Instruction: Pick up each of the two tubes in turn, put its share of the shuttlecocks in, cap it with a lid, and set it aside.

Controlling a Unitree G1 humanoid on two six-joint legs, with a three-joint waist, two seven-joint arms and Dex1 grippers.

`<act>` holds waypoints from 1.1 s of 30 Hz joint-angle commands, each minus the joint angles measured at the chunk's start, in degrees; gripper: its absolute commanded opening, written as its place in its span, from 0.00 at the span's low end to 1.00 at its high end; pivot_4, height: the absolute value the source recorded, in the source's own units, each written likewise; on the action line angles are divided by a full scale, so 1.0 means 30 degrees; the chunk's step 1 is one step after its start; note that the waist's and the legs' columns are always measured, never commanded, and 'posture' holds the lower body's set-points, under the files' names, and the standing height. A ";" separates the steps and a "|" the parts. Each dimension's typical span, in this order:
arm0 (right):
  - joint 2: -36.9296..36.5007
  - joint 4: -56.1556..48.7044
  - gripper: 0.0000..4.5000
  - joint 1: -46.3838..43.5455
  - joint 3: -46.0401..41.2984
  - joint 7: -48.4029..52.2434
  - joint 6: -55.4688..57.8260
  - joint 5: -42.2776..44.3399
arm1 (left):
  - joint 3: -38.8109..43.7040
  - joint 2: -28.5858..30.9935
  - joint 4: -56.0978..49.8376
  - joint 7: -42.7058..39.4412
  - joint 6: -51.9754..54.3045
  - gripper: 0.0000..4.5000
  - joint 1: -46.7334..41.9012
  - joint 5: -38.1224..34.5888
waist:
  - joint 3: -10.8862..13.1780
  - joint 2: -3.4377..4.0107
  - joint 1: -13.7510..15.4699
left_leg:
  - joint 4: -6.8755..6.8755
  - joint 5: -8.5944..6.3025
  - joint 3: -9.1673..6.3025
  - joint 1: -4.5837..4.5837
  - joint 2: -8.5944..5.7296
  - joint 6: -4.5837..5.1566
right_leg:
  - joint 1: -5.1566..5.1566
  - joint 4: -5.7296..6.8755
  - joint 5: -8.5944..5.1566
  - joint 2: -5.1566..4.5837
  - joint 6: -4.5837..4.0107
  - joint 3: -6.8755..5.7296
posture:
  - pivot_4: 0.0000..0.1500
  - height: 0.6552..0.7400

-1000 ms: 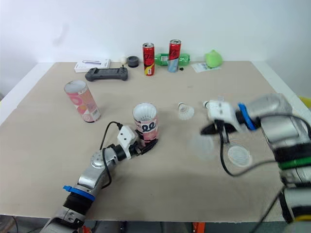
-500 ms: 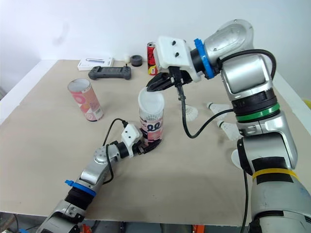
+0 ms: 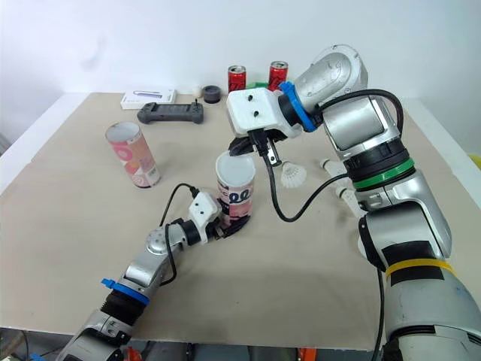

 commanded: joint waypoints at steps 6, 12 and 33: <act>-0.0303 -0.0589 0.01 -0.0421 0.0057 0.0728 -0.0988 -0.0747 | -0.0416 0.0355 0.1200 0.0292 0.0777 0.71 0.0440 0.0984 | 0.0000 0.0000 0.0009 | 0.0000 0.0000 0.0000 -0.0001 0.0000 0.0000 | 0.0000 0.0000 -0.0001 0.0000 -0.0002 -0.0001 | 1.00 1.00; -0.0421 -0.0797 0.01 -0.0319 0.0170 0.0452 -0.1833 -0.1529 | -0.0499 0.0358 0.1126 0.0314 0.0837 0.71 0.0431 0.0965 | 0.0000 0.0000 0.0009 | 0.0000 0.0000 0.0000 0.0000 0.0000 0.0000 | -0.0002 0.0000 -0.0002 0.0000 -0.0002 -0.0001 | 1.00 1.00; 0.0115 -0.2703 0.01 -0.0067 -0.0335 0.0375 -0.1293 -0.0926 | -0.0618 0.0342 0.0897 0.0403 0.0970 0.71 0.0559 0.0932 | 0.0002 -0.0002 0.0007 | -0.0007 0.0000 0.0001 -0.0002 0.0000 0.0000 | -0.0013 -0.0001 -0.0007 0.0000 -0.0009 0.0001 | 1.00 1.00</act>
